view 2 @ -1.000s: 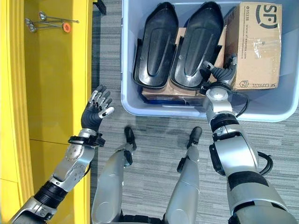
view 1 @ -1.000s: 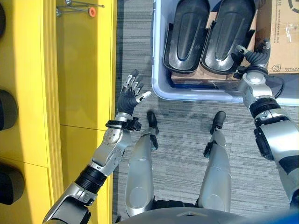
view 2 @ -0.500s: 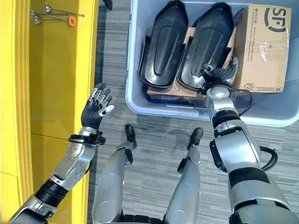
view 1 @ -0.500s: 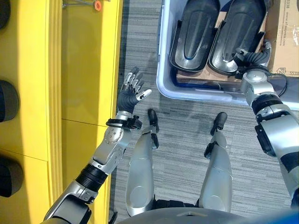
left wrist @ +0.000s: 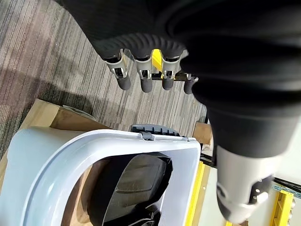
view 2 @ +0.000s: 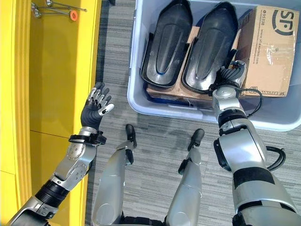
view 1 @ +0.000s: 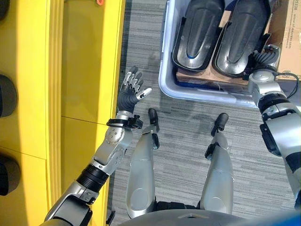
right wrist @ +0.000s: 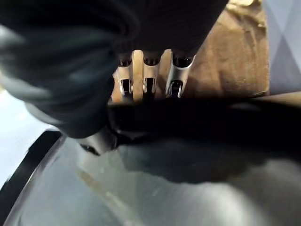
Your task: Move parts from the plastic box to the shelf.
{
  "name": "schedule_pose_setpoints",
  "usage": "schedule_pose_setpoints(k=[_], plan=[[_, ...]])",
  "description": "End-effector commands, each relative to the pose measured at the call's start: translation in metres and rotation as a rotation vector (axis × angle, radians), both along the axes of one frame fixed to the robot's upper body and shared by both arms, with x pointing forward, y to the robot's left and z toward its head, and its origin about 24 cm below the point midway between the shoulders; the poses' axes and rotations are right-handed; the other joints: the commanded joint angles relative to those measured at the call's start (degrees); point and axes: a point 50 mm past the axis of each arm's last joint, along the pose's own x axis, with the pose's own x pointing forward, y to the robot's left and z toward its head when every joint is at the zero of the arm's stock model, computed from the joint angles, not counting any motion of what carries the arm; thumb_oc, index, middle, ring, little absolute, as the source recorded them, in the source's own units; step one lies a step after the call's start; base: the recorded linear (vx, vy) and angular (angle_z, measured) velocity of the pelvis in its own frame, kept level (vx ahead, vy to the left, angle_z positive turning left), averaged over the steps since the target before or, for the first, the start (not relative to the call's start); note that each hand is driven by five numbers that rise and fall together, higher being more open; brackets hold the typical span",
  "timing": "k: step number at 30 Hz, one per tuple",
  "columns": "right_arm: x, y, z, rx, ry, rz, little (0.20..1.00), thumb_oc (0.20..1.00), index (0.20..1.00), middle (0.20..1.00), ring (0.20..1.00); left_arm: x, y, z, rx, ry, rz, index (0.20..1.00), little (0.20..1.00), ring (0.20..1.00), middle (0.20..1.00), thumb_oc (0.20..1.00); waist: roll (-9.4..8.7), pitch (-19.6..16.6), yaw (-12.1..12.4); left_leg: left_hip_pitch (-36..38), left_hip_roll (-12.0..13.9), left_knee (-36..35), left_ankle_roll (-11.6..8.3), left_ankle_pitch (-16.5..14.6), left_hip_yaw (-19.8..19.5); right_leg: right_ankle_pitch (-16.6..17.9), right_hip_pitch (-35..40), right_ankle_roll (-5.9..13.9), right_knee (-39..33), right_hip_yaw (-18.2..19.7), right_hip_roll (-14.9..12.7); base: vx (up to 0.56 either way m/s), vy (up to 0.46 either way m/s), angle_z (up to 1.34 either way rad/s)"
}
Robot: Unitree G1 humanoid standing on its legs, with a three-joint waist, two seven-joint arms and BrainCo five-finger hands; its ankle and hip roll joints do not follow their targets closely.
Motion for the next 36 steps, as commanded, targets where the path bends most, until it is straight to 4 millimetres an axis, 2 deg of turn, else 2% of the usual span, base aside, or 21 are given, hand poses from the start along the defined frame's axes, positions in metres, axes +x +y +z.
schedule_pose_setpoints(k=[1, 5, 6, 7, 8, 9, 10, 11, 12, 13, 15, 19, 20, 21, 24, 25, 26, 27, 28, 31, 36], plan=[[0.009, 0.035, -0.016, 0.004, 0.062, 0.134, 0.2, 0.2, 0.2, 0.2, 0.2, -0.009, 0.002, 0.022, -0.01, -0.124, -0.011, 1.0, 1.0, 1.0, 1.0, 1.0, -0.44, 1.37, 1.93, -1.84, 0.14, 0.78, -1.82, -1.79, -3.41, -6.94, 5.12, 1.72, 5.06, 2.57, -1.68, 0.0, 0.0, 0.0], [0.009, 0.037, -0.017, 0.015, 0.061, 0.137, 0.2, 0.2, 0.2, 0.2, 0.2, -0.01, 0.003, 0.02, -0.012, -0.119, -0.006, 1.0, 1.0, 1.0, 1.0, 1.0, -0.48, 1.37, 1.83, -1.45, 0.21, 0.67, -1.8, -1.71, -3.39, -7.15, 5.09, 1.69, 5.39, 2.69, -1.63, -0.02, 0.005, 0.0], [0.009, 0.035, -0.017, 0.016, 0.059, 0.134, 0.2, 0.2, 0.2, 0.2, 0.2, -0.01, 0.003, 0.021, -0.011, -0.122, -0.005, 1.0, 1.0, 1.0, 1.0, 1.0, -0.51, 1.38, 1.7, -2.22, 0.11, 0.26, -1.2, -0.05, -3.08, -5.84, 4.29, 1.37, 5.08, 2.56, -1.67, 0.0, 0.0, 0.0], [0.009, 0.034, -0.017, 0.025, 0.06, 0.128, 0.2, 0.2, 0.2, 0.2, 0.2, -0.01, 0.003, 0.02, -0.012, -0.119, -0.007, 1.0, 1.0, 1.0, 1.0, 1.0, -0.62, 1.37, 1.75, -1.32, 0.21, 0.4, -1.76, -1.48, -3.5, -7.08, 5.11, 1.65, 5.38, 2.67, -1.55, 0.0, 0.0, 0.0], [0.008, 0.033, -0.018, 0.035, 0.06, 0.125, 0.2, 0.2, 0.2, 0.2, 0.2, -0.01, 0.003, 0.02, -0.014, -0.117, -0.006, 1.0, 1.0, 1.0, 1.0, 1.0, -0.79, 1.37, 1.7, -1.2, 0.3, 0.4, -1.75, -1.5, -3.51, -7.09, 5.18, 1.65, 5.44, 2.65, -1.52, 0.0, 0.0, 0.0], [0.007, 0.031, -0.02, 0.048, 0.059, 0.12, 0.2, 0.2, 0.2, 0.2, 0.2, -0.01, 0.004, 0.019, -0.014, -0.115, -0.008, 1.0, 1.0, 1.0, 1.0, 1.0, -0.81, 1.38, 1.61, -1.96, 0.25, 0.18, -1.19, 0.03, -3.23, -5.96, 4.48, 1.35, 5.27, 2.57, -1.49, -0.09, -0.003, 0.03], [0.007, 0.03, -0.021, 0.059, 0.057, 0.117, 0.2, 0.2, 0.2, 0.2, 0.2, -0.01, 0.004, 0.02, -0.014, -0.115, -0.009, 1.0, 1.0, 1.0, 1.0, 1.0, -0.87, 1.38, 1.56, -1.96, 0.3, 0.29, -1.21, 0.03, -3.26, -5.98, 4.57, 1.33, 5.3, 2.56, -1.47, -0.02, -0.014, 0.04], [0.007, 0.029, -0.021, 0.069, 0.053, 0.114, 0.2, 0.2, 0.2, 0.2, 0.2, -0.01, 0.004, 0.019, -0.014, -0.115, -0.008, 1.0, 1.0, 1.0, 1.0, 1.0, -0.94, 1.37, 1.62, -1.05, 0.37, 0.47, -1.8, -1.45, -3.6, -7.23, 5.33, 1.63, 5.64, 2.68, -1.36, -0.01, -0.005, 0.03], [0.006, 0.028, -0.023, 0.092, 0.043, 0.114, 0.2, 0.2, 0.2, 0.2, 0.2, -0.01, 0.005, 0.019, -0.016, -0.114, -0.005, 1.0, 1.0, 1.0, 1.0, 1.0, -0.95, 1.38, 1.46, -1.79, 0.32, 0.26, -1.22, 0.06, -3.22, -6.07, 4.63, 1.31, 5.43, 2.54, -1.39, -0.01, -0.006, 0.04], [0.005, 0.027, -0.024, 0.099, 0.039, 0.113, 0.2, 0.2, 0.2, 0.2, 0.2, -0.01, 0.006, 0.018, -0.015, -0.112, -0.002, 1.0, 1.0, 1.0, 1.0, 1.0, -0.98, 1.38, 1.43, -1.76, 0.31, 0.31, -1.22, 0.05, -3.27, -6.14, 4.64, 1.29, 5.51, 2.57, -1.35, -0.09, 0.001, 0.05], [0.003, 0.027, -0.026, 0.19, -0.032, 0.132, 0.2, 0.2, 0.2, 0.2, 0.2, -0.01, 0.01, 0.016, -0.008, -0.101, 0.014, 1.0, 1.0, 1.0, 1.0, 1.0, -1.42, 1.37, 1.0, -0.95, 0.34, -0.13, -1.29, 0.24, -3.29, -6.15, 4.94, 1.32, 5.6, 2.5, -1.29, -0.02, -0.014, 0.05], [0.001, 0.037, -0.017, 0.196, -0.138, 0.211, 0.2, 0.2, 0.2, 0.2, 0.2, -0.01, 0.016, 0.016, -0.006, -0.102, 0.032, 1.0, 1.0, 1.0, 1.0, 1.0, -2.03, 1.37, 0.23, -0.02, 0.54, -0.5, -1.4, 0.51, -3.16, -5.93, 5.51, 1.26, 5.51, 2.52, -1.18, 0.0, 0.0, 0.0], [-0.012, 0.047, -0.008, 0.157, -0.275, 0.315, 0.2, 0.2, 0.2, 0.2, 0.2, -0.013, 0.023, 0.014, -0.011, -0.098, 0.054, 1.0, 1.0, 1.0, 1.0, 1.0, -2.9, 1.37, -0.96, 0.9, 0.61, -1.08, -1.47, 0.91, -3.15, -5.72, 6.28, 1.33, 5.32, 2.53, -1.06, 0.0, 0.0, 0.0], [-0.019, 0.049, -0.011, 0.181, -0.309, 0.345, 0.2, 0.2, 0.2, 0.2, 0.2, -0.014, 0.025, 0.013, -0.011, -0.093, 0.063, 1.0, 1.0, 1.0, 1.0, 1.0, -3.06, 1.37, -1.36, 1.19, 0.66, -1.3, -1.49, 1.02, -3.32, -5.7, 6.34, 1.3, 5.41, 2.58, -1.07, 0.0, 0.0, 0.0], [-0.038, 0.052, -0.023, 0.208, -0.356, 0.398, 0.2, 0.2, 0.2, 0.2, 0.2, -0.018, 0.031, 0.007, 0.0, -0.069, 0.075, 1.0, 1.0, 1.0, 1.0, 1.0, -3.59, 1.37, -2.22, 2.62, 0.56, -2.06, -1.56, 1.38, -3.39, -5.64, 7.66, 1.33, 5.22, 2.49, -1.09, 0.0, -0.005, -0.01], [-0.038, 0.052, -0.024, 0.209, -0.355, 0.397, 0.2, 0.2, 0.2, 0.2, 0.2, -0.018, 0.031, 0.007, 0.0, -0.068, 0.075, 1.0, 1.0, 1.0, 1.0, 1.0, -3.61, 1.37, -2.18, 2.73, 0.54, -2.11, -1.56, 1.39, -3.39, -5.64, 7.76, 1.33, 5.19, 2.48, -1.11, 0.07, -0.024, -0.02], [-0.043, 0.051, -0.028, 0.205, -0.354, 0.409, 0.2, 0.2, 0.2, 0.2, 0.2, -0.019, 0.033, 0.006, 0.009, -0.062, 0.078, 1.0, 1.0, 1.0, 1.0, 1.0, -3.72, 1.29, -2.24, 3.98, 0.63, -2.09, -2.12, -0.07, -3.81, -6.85, 8.87, 1.67, 5.36, 2.53, -1.06, 0.0, 0.0, 0.0], [-0.056, 0.052, -0.03, 0.19, -0.379, 0.434, 0.2, 0.2, 0.2, 0.2, 0.2, -0.021, 0.037, 0.004, 0.027, -0.051, 0.092, 1.0, 1.0, 1.0, 1.0, 1.0, -3.88, 1.08, -2.7, 4.48, 0.51, -2.73, -1.65, 1.58, -3.53, -5.53, 9.37, 1.41, 4.75, 2.21, -1.16, 0.0, 0.0, 0.0], [-0.056, 0.052, -0.031, 0.19, -0.377, 0.433, 0.2, 0.2, 0.2, 0.2, 0.2, -0.021, 0.037, 0.004, 0.028, -0.05, 0.091, 1.0, 1.0, 1.0, 1.0, 1.0, -3.91, 1.02, -2.68, 4.55, 0.47, -2.88, -1.64, 1.68, -3.51, -5.47, 9.42, 1.41, 4.66, 2.19, -1.19, -0.07, -0.021, 0.01], [-0.081, 0.054, -0.037, 0.222, -0.437, 0.492, 0.2, 0.2, 0.2, 0.2, 0.2, -0.026, 0.044, -0.001, 0.048, -0.025, 0.097, 1.0, 1.0, 1.0, 1.0, 1.0, -4.22, -0.97, -3.25, 7.6, 0.0, -5.41, -1.99, 2.94, -3.64, -4.89, 12.5, 1.66, 2.58, 1.61, -1.22, 0.02, -0.041, 0.02], [-0.1, 0.058, -0.035, 0.226, -0.488, 0.554, 0.2, 0.2, 0.2, 0.2, 0.2, -0.032, 0.048, -0.009, 0.067, 0.014, 0.082, 1.0, 1.0, 1.0, 1.0, 1.0, -4.94, -2.88, -3.6, 10.46, 0.25, -7.45, -2.26, 3.82, -3.65, -4.49, 14.92, 1.96, 0.79, 1.28, -0.97, 0.02, -0.031, 0.01]])
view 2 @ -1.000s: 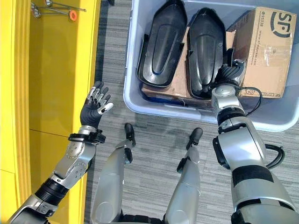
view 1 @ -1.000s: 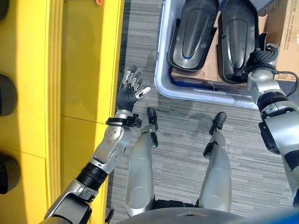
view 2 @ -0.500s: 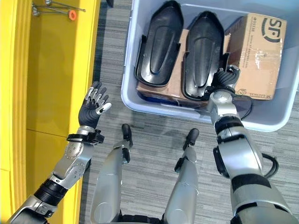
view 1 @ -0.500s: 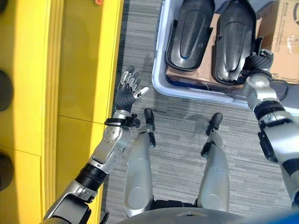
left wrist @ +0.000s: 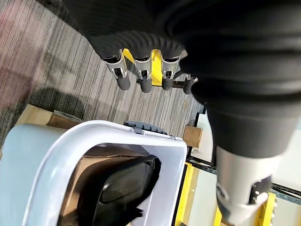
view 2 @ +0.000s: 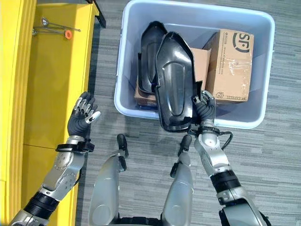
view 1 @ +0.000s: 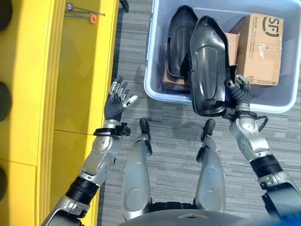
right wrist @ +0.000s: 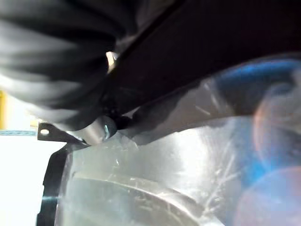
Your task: Move parts from the plastic box to the shelf.
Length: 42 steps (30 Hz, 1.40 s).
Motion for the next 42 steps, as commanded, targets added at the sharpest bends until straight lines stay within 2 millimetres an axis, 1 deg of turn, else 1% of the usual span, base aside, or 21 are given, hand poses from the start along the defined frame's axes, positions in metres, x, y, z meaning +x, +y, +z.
schedule_pose_setpoints(k=[1, 8, 11, 16, 18, 19, 23, 24, 25, 27, 28, 30, 31, 33, 34, 35, 36, 37, 39, 40, 42], plan=[[-0.006, -0.007, 0.043, 0.007, -0.232, 0.015, 0.2, 0.2, 0.2, 0.2, 0.2, -0.012, 0.006, 0.015, 0.048, -0.079, -0.042, 1.0, 1.0, 1.0, 1.0, 1.0, -1.05, -3.44, 1.05, 2.34, 0.58, -5.17, -1.81, 3.38, -2.87, -5.1, 5.61, 2.56, 4.08, 2.09, -1.37, 0.0, 0.0, 0.0], [-0.029, -0.01, 0.048, -0.01, -0.289, 0.064, 0.2, 0.2, 0.2, 0.2, 0.2, -0.019, 0.012, 0.006, 0.072, -0.034, -0.062, 1.0, 1.0, 1.0, 1.0, 1.0, -2.16, -6.55, 0.01, 7.47, 1.78, -6.69, -2.34, 3.97, -2.19, -5.13, 9.81, 2.93, 2.72, 2.15, -1.14, 0.02, -0.039, -0.08], [-0.044, -0.018, 0.041, -0.022, -0.272, 0.086, 0.2, 0.2, 0.2, 0.2, 0.2, -0.025, 0.018, 0.0, 0.095, -0.003, -0.063, 1.0, 1.0, 1.0, 1.0, 1.0, -2.96, -9.37, -0.78, 11.46, 2.55, -8.63, -2.77, 4.85, -1.8, -5.03, 12.81, 3.18, 1.6, 2.05, -0.9, 0.04, -0.08, -0.09], [-0.06, -0.025, 0.023, -0.031, -0.205, 0.101, 0.2, 0.2, 0.2, 0.2, 0.2, -0.031, 0.027, -0.01, 0.126, 0.041, -0.055, 1.0, 1.0, 1.0, 1.0, 1.0, -3.07, -13.23, -1.73, 16.3, 3.53, -10.81, -3.36, 5.53, -1.09, -5.59, 16.59, 3.39, 0.82, 1.8, -0.34, 0.02, -0.056, -0.1], [-0.063, -0.02, 0.011, -0.001, -0.157, 0.135, 0.2, 0.2, 0.2, 0.2, 0.2, -0.031, 0.03, -0.015, 0.144, 0.064, -0.041, 1.0, 1.0, 1.0, 1.0, 1.0, -3.07, -15.33, -2.08, 19.14, 4.25, -11.72, -3.67, 5.62, -0.62, -6.43, 18.31, 3.34, 1.09, 1.85, 0.19, 0.05, -0.094, -0.04], [-0.064, -0.01, 0.005, 0.034, -0.134, 0.189, 0.2, 0.2, 0.2, 0.2, 0.2, -0.032, 0.029, -0.017, 0.144, 0.072, -0.043, 1.0, 1.0, 1.0, 1.0, 1.0, -3.07, -17.27, -2.46, 22.05, 5.21, -12.34, -3.74, 5.25, 0.04, -8.03, 19.7, 3.22, 2.3, 2.3, 1.14, 0.05, -0.092, -0.07], [-0.068, -0.001, -0.002, 0.062, -0.099, 0.257, 0.2, 0.2, 0.2, 0.2, 0.2, -0.035, 0.031, -0.021, 0.147, 0.091, -0.026, 1.0, 1.0, 1.0, 1.0, 1.0, -2.94, -18.52, -2.57, 25.38, 6.43, -13.43, -3.98, 5.45, 0.76, -10.36, 20.74, 2.72, 4.99, 3.15, 2.4, 0.02, -0.082, -0.18], [-0.068, 0.007, -0.007, 0.082, -0.071, 0.301, 0.2, 0.2, 0.2, 0.2, 0.2, -0.039, 0.033, -0.025, 0.139, 0.11, -0.008, 1.0, 1.0, 1.0, 1.0, 1.0, -2.62, -19.57, -2.51, 27.36, 7.28, -14.54, -4.13, 5.79, 1.01, -11.64, 21.3, 2.2, 6.16, 3.72, 3.48, 0.02, -0.059, -0.11], [-0.068, 0.007, -0.007, 0.082, -0.071, 0.302, 0.2, 0.2, 0.2, 0.2, 0.2, -0.039, 0.033, -0.025, 0.139, 0.11, -0.008, 1.0, 1.0, 1.0, 1.0, 1.0, -2.63, -19.52, -2.47, 27.47, 7.28, -14.61, -4.14, 5.81, 1.07, -11.66, 21.33, 2.19, 6.17, 3.77, 3.5, 0.01, -0.139, -0.27], [-0.068, 0.018, -0.012, 0.089, -0.037, 0.374, 0.2, 0.2, 0.2, 0.2, 0.2, -0.047, 0.038, -0.035, 0.107, 0.157, 0.026, 1.0, 1.0, 1.0, 1.0, 1.0, -2.09, -20.58, -2.05, 29.78, 9.0, -15.44, -4.3, 6.71, 1.44, -13.86, 21.68, 1.13, 8.52, 4.23, 5.66, -0.02, -0.134, -0.25], [-0.068, 0.018, -0.012, 0.088, -0.036, 0.375, 0.2, 0.2, 0.2, 0.2, 0.2, -0.047, 0.038, -0.035, 0.107, 0.158, 0.027, 1.0, 1.0, 1.0, 1.0, 1.0, -2.04, -20.51, -1.99, 30.02, 9.09, -15.59, -4.36, 6.77, 1.58, -13.93, 21.7, 1.08, 8.64, 4.34, 5.76, -0.02, -0.127, -0.21], [-0.063, 0.025, -0.01, 0.085, -0.031, 0.417, 0.2, 0.2, 0.2, 0.2, 0.2, -0.059, 0.045, -0.045, 0.073, 0.203, 0.08, 1.0, 1.0, 1.0, 1.0, 1.0, -1.47, -21.51, -1.03, 31.54, 11.36, -16.66, -4.69, 8.68, 1.45, -16.51, 21.97, -0.39, 10.39, 4.33, 8.87, -0.05, -0.238, -0.25], [-0.06, 0.028, -0.007, 0.076, -0.035, 0.431, 0.2, 0.2, 0.2, 0.2, 0.2, -0.063, 0.048, -0.049, 0.064, 0.223, 0.102, 1.0, 1.0, 1.0, 1.0, 1.0, -1.19, -21.75, -0.43, 31.83, 12.6, -17.2, -5.06, 10.69, 1.16, -17.38, 22.2, -1.11, 10.97, 3.87, 10.38, -0.05, -0.215, -0.2], [-0.058, 0.029, -0.006, 0.074, -0.038, 0.435, 0.2, 0.2, 0.2, 0.2, 0.2, -0.066, 0.049, -0.052, 0.055, 0.236, 0.116, 1.0, 1.0, 1.0, 1.0, 1.0, -0.85, -21.75, -0.06, 31.84, 13.38, -17.66, -5.3, 12.06, 0.89, -18.02, 22.32, -1.77, 11.28, 3.55, 11.63, -0.06, -0.157, -0.07], [-0.056, 0.029, -0.003, 0.055, -0.046, 0.44, 0.2, 0.2, 0.2, 0.2, 0.2, -0.068, 0.05, -0.055, 0.052, 0.248, 0.13, 1.0, 1.0, 1.0, 1.0, 1.0, -0.38, -21.75, 0.35, 31.65, 14.36, -18.27, -5.73, 14.28, 0.41, -18.47, 22.56, -2.41, 11.37, 2.68, 12.82, -0.16, -0.271, -0.08], [-0.057, 0.024, 0.002, 0.03, -0.062, 0.427, 0.2, 0.2, 0.2, 0.2, 0.2, -0.072, 0.053, -0.058, 0.041, 0.264, 0.158, 1.0, 1.0, 1.0, 1.0, 1.0, 0.26, -21.33, 1.37, 30.41, 15.64, -19.38, -6.93, 19.35, -0.09, -19.27, 23.05, -3.75, 11.35, 0.86, 14.4, -0.13, -0.214, -0.09], [-0.057, 0.024, 0.002, 0.03, -0.061, 0.427, 0.2, 0.2, 0.2, 0.2, 0.2, -0.073, 0.053, -0.058, 0.041, 0.264, 0.158, 1.0, 1.0, 1.0, 1.0, 1.0, 0.46, -21.35, 1.11, 30.31, 15.82, -19.61, -7.07, 19.62, -0.47, -19.25, 23.16, -3.87, 11.25, 0.52, 14.6, -0.21, -0.265, 0.33], [-0.059, 0.019, 0.004, 0.022, -0.07, 0.409, 0.2, 0.2, 0.2, 0.2, 0.2, -0.078, 0.055, -0.065, 0.02, 0.296, 0.193, 1.0, 1.0, 1.0, 1.0, 1.0, 0.41, -20.65, 2.0, 28.66, 16.59, -21.17, -7.9, 24.12, 1.37, -19.7, 24.96, -4.74, 9.33, -2.49, 14.9, -0.13, -0.138, 0.8], [-0.06, 0.016, 0.003, 0.02, -0.064, 0.399, 0.2, 0.2, 0.2, 0.2, 0.2, -0.08, 0.055, -0.068, 0.014, 0.309, 0.201, 1.0, 1.0, 1.0, 1.0, 1.0, 0.45, -20.74, 2.15, 28.02, 16.84, -21.14, -7.71, 24.48, 2.08, -19.31, 25.15, -5.05, 8.28, -3.19, 15.22, -0.12, -0.126, 0.9], [-0.063, 0.011, 0.0, 0.025, -0.054, 0.381, 0.2, 0.2, 0.2, 0.2, 0.2, -0.081, 0.057, -0.072, 0.013, 0.323, 0.217, 1.0, 1.0, 1.0, 1.0, 1.0, 0.13, -20.44, 2.23, 27.65, 16.85, -20.77, -7.89, 25.44, 3.94, -19.04, 26.72, -5.17, 6.37, -5.09, 14.73, -0.11, -0.119, 0.64], [-0.066, 0.004, -0.003, 0.028, -0.038, 0.353, 0.2, 0.2, 0.2, 0.2, 0.2, -0.082, 0.055, -0.073, 0.012, 0.326, 0.214, 1.0, 1.0, 1.0, 1.0, 1.0, -0.27, -20.12, 2.44, 26.66, 16.36, -18.53, -7.78, 24.94, 5.39, -18.02, 28.02, -5.62, 4.1, -7.78, 14.14, -0.15, -0.129, 0.91]])
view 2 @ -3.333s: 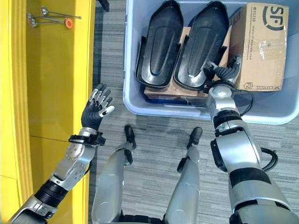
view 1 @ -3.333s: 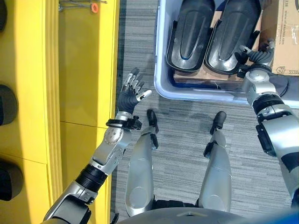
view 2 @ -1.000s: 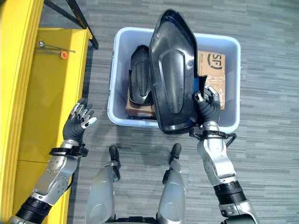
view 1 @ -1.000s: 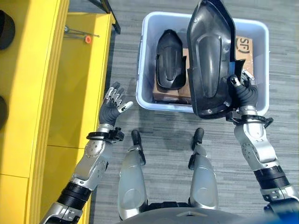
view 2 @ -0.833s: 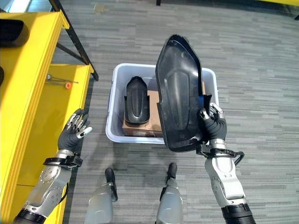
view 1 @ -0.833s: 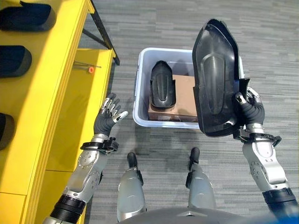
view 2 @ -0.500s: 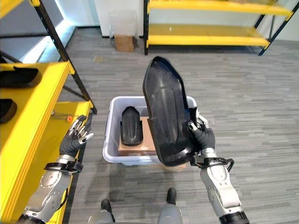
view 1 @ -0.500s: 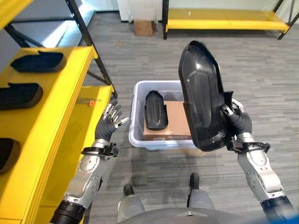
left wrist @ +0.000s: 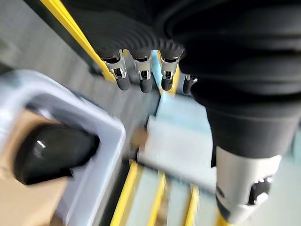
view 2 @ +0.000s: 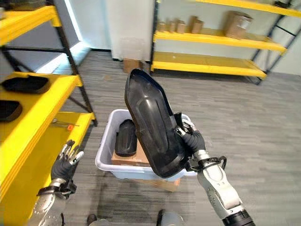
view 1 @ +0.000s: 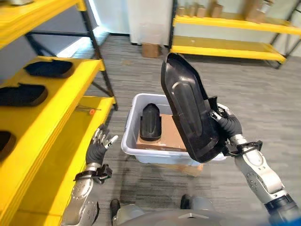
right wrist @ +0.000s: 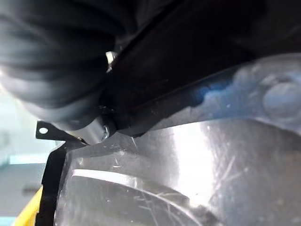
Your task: Move parts from the plastic box to the shelf.
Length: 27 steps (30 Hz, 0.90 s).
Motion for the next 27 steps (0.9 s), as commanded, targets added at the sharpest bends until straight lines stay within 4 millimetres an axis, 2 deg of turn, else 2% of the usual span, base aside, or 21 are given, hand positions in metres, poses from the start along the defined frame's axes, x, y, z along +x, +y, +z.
schedule_pose_setpoints(k=[1, 2, 3, 4, 5, 6, 8, 12, 13, 15, 19, 21, 22, 24, 25, 26, 27], plan=[[0.001, -0.011, 0.032, 0.132, -0.176, -0.066, 0.2, 0.2, 0.2, 0.2, 0.2, 0.019, 0.013, 0.029, 0.096, -0.144, 0.001, 1.0, 1.0, 1.0, 1.0, 1.0, -4.03, 2.24, -1.12, -3.42, 0.24, 8.09, -17.45, 16.53, 1.1, 3.21, 12.24, 2.9, -16.29, -4.37, -1.81, -0.12, -0.103, 1.22], [0.001, -0.011, 0.032, 0.132, -0.175, -0.066, 0.2, 0.2, 0.2, 0.2, 0.2, 0.018, 0.013, 0.029, 0.096, -0.144, 0.001, 1.0, 1.0, 1.0, 1.0, 1.0, -4.03, 2.27, -1.21, -3.6, 0.25, 8.51, -17.43, 16.21, 0.91, 3.21, 12.41, 2.96, -16.39, -4.48, -1.84, -0.17, -0.068, 1.39], [-0.003, -0.014, 0.027, 0.136, -0.156, -0.083, 0.2, 0.2, 0.2, 0.2, 0.2, 0.019, 0.01, 0.03, 0.078, -0.155, 0.006, 1.0, 1.0, 1.0, 1.0, 1.0, -4.52, 1.84, -1.43, -2.02, -0.3, 11.68, -16.49, 11.56, 2.12, 4.78, 12.48, 3.09, -17.81, -7.52, -3.63, -0.1, 0.014, 1.03], [-0.004, -0.014, 0.027, 0.136, -0.155, -0.083, 0.2, 0.2, 0.2, 0.2, 0.2, 0.019, 0.01, 0.03, 0.078, -0.154, 0.005, 1.0, 1.0, 1.0, 1.0, 1.0, -4.53, 1.88, -1.52, -2.13, -0.36, 12.03, -16.39, 11.21, 1.98, 4.79, 12.65, 3.22, -17.86, -7.64, -3.73, -0.15, 0.026, 0.91], [-0.005, -0.014, 0.024, 0.152, -0.142, -0.09, 0.2, 0.2, 0.2, 0.2, 0.2, 0.02, 0.01, 0.03, 0.073, -0.16, 0.005, 1.0, 1.0, 1.0, 1.0, 1.0, -4.67, 1.62, -1.7, -0.86, -1.01, 12.72, -15.9, 8.9, 2.25, 5.42, 12.5, 3.25, -18.16, -9.09, -4.47, -0.09, 0.113, 0.98], [-0.009, -0.014, 0.016, 0.181, -0.109, -0.101, 0.2, 0.2, 0.2, 0.2, 0.2, 0.022, 0.008, 0.032, 0.076, -0.169, 0.0, 1.0, 1.0, 1.0, 1.0, 1.0, -4.69, 0.86, -1.61, 1.62, -3.32, 12.26, -15.22, 4.32, 1.23, 6.86, 12.47, 4.37, -18.58, -11.29, -6.11, -0.11, 0.146, 0.96], [-0.014, -0.017, 0.012, 0.212, -0.093, -0.123, 0.2, 0.2, 0.2, 0.2, 0.2, 0.025, 0.004, 0.033, 0.073, -0.174, -0.016, 1.0, 1.0, 1.0, 1.0, 1.0, -4.28, -0.11, -2.66, 3.77, -5.5, 6.89, -14.32, 1.74, 2.66, 8.68, 12.47, 5.72, -18.51, -13.7, -7.98, -0.04, 0.19, 0.99], [-0.02, -0.021, 0.007, 0.215, -0.071, -0.144, 0.2, 0.2, 0.2, 0.2, 0.2, 0.027, 0.002, 0.033, 0.087, -0.175, -0.035, 1.0, 1.0, 1.0, 1.0, 1.0, -3.79, -1.25, -3.42, 4.18, -7.9, 2.2, -13.44, 1.08, 3.22, 10.38, 13.01, 7.21, -18.58, -15.25, -10.1, 0.02, 0.242, 1.09], [-0.021, -0.021, 0.001, 0.228, -0.049, -0.153, 0.2, 0.2, 0.2, 0.2, 0.2, 0.029, 0.003, 0.035, 0.102, -0.184, -0.035, 1.0, 1.0, 1.0, 1.0, 1.0, -3.98, -1.33, -2.91, 4.06, -9.9, 1.45, -12.84, 0.2, 2.46, 12.38, 13.29, 8.47, -18.33, -15.83, -12.38, 0.02, 0.208, 0.45], [-0.021, -0.021, 0.0, 0.235, -0.041, -0.16, 0.2, 0.2, 0.2, 0.2, 0.2, 0.028, 0.005, 0.037, 0.112, -0.189, -0.036, 1.0, 1.0, 1.0, 1.0, 1.0, -4.37, -1.25, -2.91, 3.92, -10.91, 1.41, -12.27, -0.28, 2.12, 13.48, 13.55, 9.08, -18.02, -16.14, -13.55, 0.03, 0.209, 0.39], [-0.015, -0.008, 0.0, 0.251, -0.043, -0.123, 0.2, 0.2, 0.2, 0.2, 0.2, 0.027, 0.012, 0.042, 0.142, -0.203, -0.001, 1.0, 1.0, 1.0, 1.0, 1.0, -6.08, -1.07, -1.18, 3.27, -16.1, 1.04, -9.83, -2.91, 0.63, 20.2, 14.63, 12.75, -19.27, -16.83, -18.42, 0.03, 0.267, 0.25], [-0.014, -0.007, 0.0, 0.255, -0.046, -0.123, 0.2, 0.2, 0.2, 0.2, 0.2, 0.026, 0.015, 0.043, 0.152, -0.203, 0.008, 1.0, 1.0, 1.0, 1.0, 1.0, -6.36, -1.09, -0.97, 3.16, -17.16, 0.98, -9.13, -3.66, 0.29, 21.25, 14.77, 13.16, -19.28, -16.93, -19.28, 0.05, 0.203, 0.24], [-0.013, -0.002, 0.0, 0.27, -0.047, -0.113, 0.2, 0.2, 0.2, 0.2, 0.2, 0.025, 0.017, 0.046, 0.166, -0.212, 0.014, 1.0, 1.0, 1.0, 1.0, 1.0, -6.73, -1.02, -0.41, 2.57, -19.35, 1.1, -7.93, -4.56, -0.54, 24.21, 14.86, 14.08, -18.87, -16.72, -21.11, 0.07, 0.303, 0.34], [-0.012, 0.0, -0.003, 0.286, -0.037, -0.121, 0.2, 0.2, 0.2, 0.2, 0.2, 0.024, 0.019, 0.045, 0.174, -0.205, 0.025, 1.0, 1.0, 1.0, 1.0, 1.0, -6.74, -1.23, -0.32, 2.69, -21.53, -0.28, -6.66, -4.88, -1.88, 25.8, 14.45, 14.36, -17.51, -16.4, -22.42, 0.07, 0.297, 0.39], [-0.012, 0.001, -0.006, 0.3, -0.027, -0.129, 0.2, 0.2, 0.2, 0.2, 0.2, 0.023, 0.02, 0.046, 0.18, -0.207, 0.032, 1.0, 1.0, 1.0, 1.0, 1.0, -6.43, -1.45, -0.28, 3.23, -22.63, -1.42, -5.87, -4.86, -2.49, 26.06, 14.19, 14.34, -15.77, -15.96, -23.17, 0.14, 0.373, 0.64], [-0.016, -0.002, -0.012, 0.313, -0.01, -0.161, 0.2, 0.2, 0.2, 0.2, 0.2, 0.026, 0.019, 0.048, 0.199, -0.211, 0.015, 1.0, 1.0, 1.0, 1.0, 1.0, -6.15, -1.45, -1.22, 4.08, -24.7, -3.37, -4.49, -4.9, -5.18, 26.64, 12.78, 13.75, -11.29, -11.31, -23.21, 0.1, 0.354, 0.6], [-0.017, -0.004, -0.012, 0.318, -0.012, -0.174, 0.2, 0.2, 0.2, 0.2, 0.2, 0.027, 0.019, 0.048, 0.206, -0.215, 0.008, 1.0, 1.0, 1.0, 1.0, 1.0, -6.16, -1.31, -2.09, 3.51, -25.63, -3.66, -3.63, -3.78, -6.01, 27.17, 10.82, 12.43, -10.18, -7.5, -22.15, 0.06, 0.251, 0.77]])
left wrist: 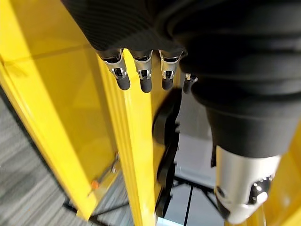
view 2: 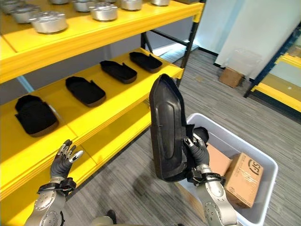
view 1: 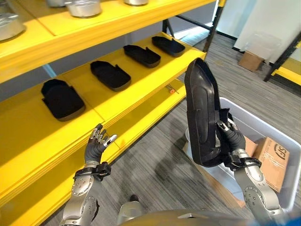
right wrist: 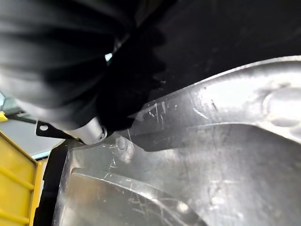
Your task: Move parts from the plastic box to the shelf.
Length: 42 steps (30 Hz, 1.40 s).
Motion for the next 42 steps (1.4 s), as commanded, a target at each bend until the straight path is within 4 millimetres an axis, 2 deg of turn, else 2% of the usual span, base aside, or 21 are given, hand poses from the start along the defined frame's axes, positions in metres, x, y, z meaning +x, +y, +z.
schedule_pose_setpoints(k=[1, 3, 4, 6, 8, 12, 16, 18, 22, 25, 26, 27, 28, 29, 30, 32, 33, 34, 37, 40, 42], plan=[[0.01, -0.013, 0.028, -0.009, -0.157, -0.039, 0.2, 0.2, 0.2, 0.2, 0.2, 0.007, 0.003, 0.034, 0.082, -0.168, -0.004, 1.0, 1.0, 1.0, 1.0, 1.0, 2.47, -1.07, -1.46, 4.93, -1.55, -11.23, 2.18, 2.45, -3.03, 6.21, -3.91, 4.82, 4.34, 10.47, 2.34, 0.0, 0.14, 1.09], [0.009, -0.016, 0.029, 0.004, -0.164, -0.065, 0.2, 0.2, 0.2, 0.2, 0.2, 0.012, 0.001, 0.034, 0.094, -0.168, -0.021, 1.0, 1.0, 1.0, 1.0, 1.0, 3.62, -0.65, -3.39, 4.96, -1.66, -11.26, 2.52, 2.97, -5.7, 3.55, -7.77, 2.78, 6.9, 20.33, 8.66, 0.06, 0.147, 1.05], [0.008, -0.02, 0.029, 0.019, -0.17, -0.086, 0.2, 0.2, 0.2, 0.2, 0.2, 0.016, -0.002, 0.033, 0.109, -0.163, -0.044, 1.0, 1.0, 1.0, 1.0, 1.0, 4.4, -0.03, -5.29, 5.37, -1.36, -11.26, 2.76, 3.54, -7.95, -2.96, -11.16, 0.37, 9.2, 26.28, 16.96, 0.1, 0.152, 0.65], [0.004, -0.023, 0.026, 0.03, -0.157, -0.1, 0.2, 0.2, 0.2, 0.2, 0.2, 0.017, -0.006, 0.032, 0.107, -0.157, -0.065, 1.0, 1.0, 1.0, 1.0, 1.0, 4.28, 0.41, -6.46, 5.78, -1.95, -11.11, 3.05, 3.59, -9.76, -7.59, -12.38, -1.0, 9.0, 28.26, 22.66, 0.08, 0.099, 0.92], [0.002, -0.024, 0.023, 0.037, -0.149, -0.099, 0.2, 0.2, 0.2, 0.2, 0.2, 0.014, -0.009, 0.029, 0.097, -0.152, -0.073, 1.0, 1.0, 1.0, 1.0, 1.0, 4.1, 0.28, -6.97, 5.68, -2.87, -11.08, 3.23, 3.75, -10.92, -9.74, -13.2, -1.92, 6.89, 29.23, 27.12, 0.06, 0.038, 0.88], [-0.001, -0.023, 0.02, 0.038, -0.134, -0.087, 0.2, 0.2, 0.2, 0.2, 0.2, 0.011, -0.011, 0.026, 0.086, -0.142, -0.07, 1.0, 1.0, 1.0, 1.0, 1.0, 3.4, -0.08, -7.33, 5.88, -4.76, -11.26, 3.11, 3.62, -12.41, -9.5, -11.6, -2.65, -1.16, 30.9, 30.66, 0.04, 0.0, 0.29], [-0.005, -0.024, 0.016, 0.034, -0.11, -0.087, 0.2, 0.2, 0.2, 0.2, 0.2, 0.01, -0.015, 0.025, 0.075, -0.154, -0.078, 1.0, 1.0, 1.0, 1.0, 1.0, 3.14, -0.99, -7.14, 6.1, -5.46, -11.15, 2.71, 3.29, -12.84, -9.32, -8.13, -2.81, -5.06, 32.31, 30.73, 0.05, -0.035, 0.24], [-0.005, -0.027, 0.017, 0.023, -0.112, -0.092, 0.2, 0.2, 0.2, 0.2, 0.2, 0.009, -0.015, 0.026, 0.063, -0.159, -0.077, 1.0, 1.0, 1.0, 1.0, 1.0, 3.14, -1.78, -6.65, 6.51, -5.22, -10.71, 2.52, 2.61, -12.25, -9.0, -6.27, -2.81, -7.1, 30.41, 29.83, 0.1, -0.061, 0.14], [-0.009, -0.035, 0.015, -0.007, -0.096, -0.105, 0.2, 0.2, 0.2, 0.2, 0.2, 0.009, -0.018, 0.024, 0.044, -0.158, -0.076, 1.0, 1.0, 1.0, 1.0, 1.0, 2.15, -1.4, -6.52, 4.16, -5.39, -4.51, 1.67, 0.48, -13.32, -9.26, -4.52, -3.82, -8.7, 29.84, 29.58, 0.02, -0.07, 0.24], [-0.009, -0.043, 0.021, -0.03, -0.12, -0.124, 0.2, 0.2, 0.2, 0.2, 0.2, 0.013, -0.022, 0.026, 0.03, -0.17, -0.096, 1.0, 1.0, 1.0, 1.0, 1.0, 1.35, 0.65, -6.81, -1.17, -5.12, 4.66, -0.68, -1.29, -11.32, -9.64, -4.38, -4.52, -8.66, 27.11, 27.94, -0.12, -0.031, 0.87], [-0.008, -0.049, 0.026, -0.038, -0.141, -0.153, 0.2, 0.2, 0.2, 0.2, 0.2, 0.015, -0.021, 0.028, 0.023, -0.174, -0.095, 1.0, 1.0, 1.0, 1.0, 1.0, 0.09, 1.43, -7.75, -1.91, 1.75, 7.3, -0.66, -2.61, -5.5, -9.64, -4.97, -4.45, -7.86, 25.81, 25.9, -0.13, 0.08, 1.51], [-0.011, -0.052, 0.026, -0.035, -0.137, -0.176, 0.2, 0.2, 0.2, 0.2, 0.2, 0.014, -0.021, 0.028, 0.025, -0.171, -0.093, 1.0, 1.0, 1.0, 1.0, 1.0, -0.05, 0.92, -8.24, 0.13, 7.23, 4.28, -1.13, -1.06, -2.79, -10.08, -4.84, -3.87, -7.73, 24.53, 24.46, -0.03, 0.205, 1.54], [-0.015, -0.058, 0.027, -0.045, -0.137, -0.204, 0.2, 0.2, 0.2, 0.2, 0.2, 0.015, -0.022, 0.028, 0.018, -0.174, -0.083, 1.0, 1.0, 1.0, 1.0, 1.0, 0.88, 0.28, -9.03, 1.44, 14.77, -0.83, -3.68, 5.25, -0.68, -11.69, -4.88, -3.06, -6.62, 22.27, 22.94, 0.06, 0.279, 1.27], [-0.016, -0.06, 0.028, -0.053, -0.14, -0.211, 0.2, 0.2, 0.2, 0.2, 0.2, 0.016, -0.023, 0.028, 0.012, -0.177, -0.078, 1.0, 1.0, 1.0, 1.0, 1.0, 1.55, 0.03, -9.38, 1.65, 17.8, -3.19, -4.66, 8.64, 0.63, -12.55, -5.47, -2.78, -5.33, 21.21, 22.18, 0.11, 0.461, 0.95], [-0.018, -0.064, 0.029, -0.061, -0.141, -0.232, 0.2, 0.2, 0.2, 0.2, 0.2, 0.017, -0.025, 0.029, 0.0, -0.183, -0.071, 1.0, 1.0, 1.0, 1.0, 1.0, 3.41, 0.15, -9.62, 2.01, 23.31, -8.38, -6.98, 15.99, 2.1, -15.05, -6.95, -2.23, -0.29, 19.47, 20.16, 0.07, 0.327, 0.8], [-0.018, -0.064, 0.029, -0.061, -0.14, -0.235, 0.2, 0.2, 0.2, 0.2, 0.2, 0.018, -0.026, 0.028, -0.002, -0.18, -0.072, 1.0, 1.0, 1.0, 1.0, 1.0, 4.05, 0.22, -9.41, 2.64, 24.38, -10.33, -7.84, 18.06, 2.15, -16.24, -7.56, -2.11, 2.11, 19.4, 19.82, 0.09, 0.296, 0.85], [-0.019, -0.063, 0.03, -0.06, -0.141, -0.226, 0.2, 0.2, 0.2, 0.2, 0.2, 0.018, -0.027, 0.028, -0.003, -0.183, -0.072, 1.0, 1.0, 1.0, 1.0, 1.0, 5.56, 0.07, -8.68, 1.59, 25.07, -11.26, -9.03, 18.86, -0.01, -16.59, -8.27, -0.73, 4.2, 19.52, 18.44, 0.14, 0.371, 0.33], [-0.02, -0.062, 0.03, -0.055, -0.14, -0.22, 0.2, 0.2, 0.2, 0.2, 0.2, 0.018, -0.026, 0.027, -0.009, -0.181, -0.072, 1.0, 1.0, 1.0, 1.0, 1.0, 5.91, 0.06, -8.84, 2.33, 23.87, -10.69, -8.76, 16.0, 0.02, -17.24, -7.96, -0.36, 5.27, 19.97, 17.48, 0.12, 0.307, 0.08], [-0.021, -0.061, 0.028, -0.043, -0.139, -0.213, 0.2, 0.2, 0.2, 0.2, 0.2, 0.02, -0.025, 0.029, 0.005, -0.187, -0.089, 1.0, 1.0, 1.0, 1.0, 1.0, 6.01, 0.05, -8.59, 1.33, 22.8, -8.94, -9.14, 14.22, 1.0, -16.64, -6.46, 0.32, 4.51, 19.88, 16.16, 0.14, 0.199, -0.12], [-0.022, -0.057, 0.026, -0.035, -0.133, -0.198, 0.2, 0.2, 0.2, 0.2, 0.2, 0.018, -0.014, 0.034, 0.054, -0.197, -0.094, 1.0, 1.0, 1.0, 1.0, 1.0, 4.05, 0.07, -6.81, -1.03, 17.14, -3.58, -7.98, 9.06, 0.42, -10.63, -1.0, 2.77, -1.61, 18.92, 11.23, 0.21, 0.297, 0.29], [-0.022, -0.056, 0.025, -0.033, -0.132, -0.195, 0.2, 0.2, 0.2, 0.2, 0.2, 0.018, -0.01, 0.035, 0.072, -0.197, -0.085, 1.0, 1.0, 1.0, 1.0, 1.0, 3.33, 0.08, -6.33, -1.65, 15.54, -2.48, -7.57, 7.93, 0.3, -8.44, -0.12, 3.56, -2.89, 18.34, 9.86, 0.11, 0.173, 0.21]])
